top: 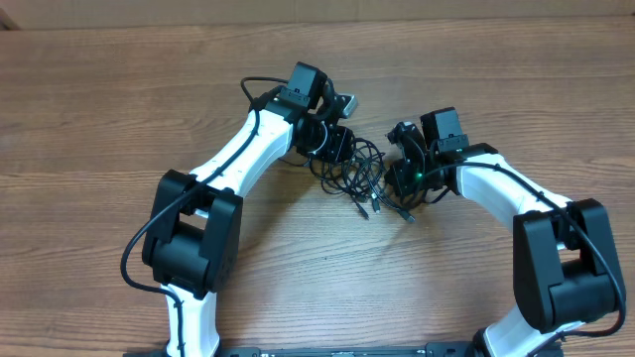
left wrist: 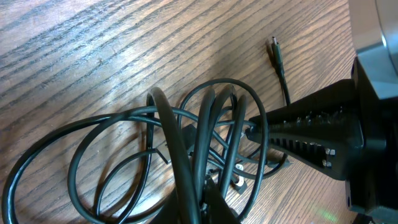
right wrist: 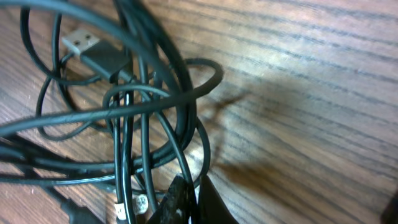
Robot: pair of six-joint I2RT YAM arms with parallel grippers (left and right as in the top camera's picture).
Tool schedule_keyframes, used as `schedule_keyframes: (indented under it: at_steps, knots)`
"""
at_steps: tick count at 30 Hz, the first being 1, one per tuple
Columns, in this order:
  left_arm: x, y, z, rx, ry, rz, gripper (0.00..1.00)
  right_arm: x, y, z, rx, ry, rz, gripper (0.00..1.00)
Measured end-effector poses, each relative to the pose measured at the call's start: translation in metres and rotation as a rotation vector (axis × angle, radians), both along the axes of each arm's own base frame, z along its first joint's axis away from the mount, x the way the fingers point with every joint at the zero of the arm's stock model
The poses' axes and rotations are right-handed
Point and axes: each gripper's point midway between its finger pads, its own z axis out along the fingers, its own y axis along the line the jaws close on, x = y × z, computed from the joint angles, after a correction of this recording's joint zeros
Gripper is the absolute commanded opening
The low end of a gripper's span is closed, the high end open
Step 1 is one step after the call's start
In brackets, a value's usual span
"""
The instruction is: Untangle cables
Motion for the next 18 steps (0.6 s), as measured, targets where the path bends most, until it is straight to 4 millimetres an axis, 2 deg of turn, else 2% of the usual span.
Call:
schedule_keyframes:
  at_steps: [3,5,7,9,12,15,18]
  knots:
    - [0.000,0.000,0.000,0.000,0.000,0.000,0.04,-0.001,0.000,-0.001,0.015,0.036,-0.061,0.04]
    - [0.000,0.000,0.000,0.000,0.000,0.000,0.04,-0.013,-0.010,-0.008,-0.014,0.129,-0.170,0.04]
    - [0.000,0.001,0.000,0.004,-0.002,0.002,0.04,-0.035,-0.036,-0.021,-0.143,0.256,-0.351,0.04]
    - [-0.003,-0.003,0.000,0.004,0.000,-0.008,0.04,-0.044,-0.062,-0.021,-0.259,0.313,-0.593,0.04]
    - [-0.006,-0.008,-0.001,0.005,0.002,-0.020,0.04,-0.047,-0.089,-0.020,-0.308,0.333,-0.881,0.04]
    - [-0.007,-0.005,-0.003,0.024,0.003,-0.015,0.04,-0.043,-0.110,-0.020,-0.310,0.328,-0.998,0.04]
    - [-0.003,0.001,-0.004,0.036,0.011,0.018,0.04,-0.038,-0.117,-0.019,-0.308,0.312,-1.027,0.04]
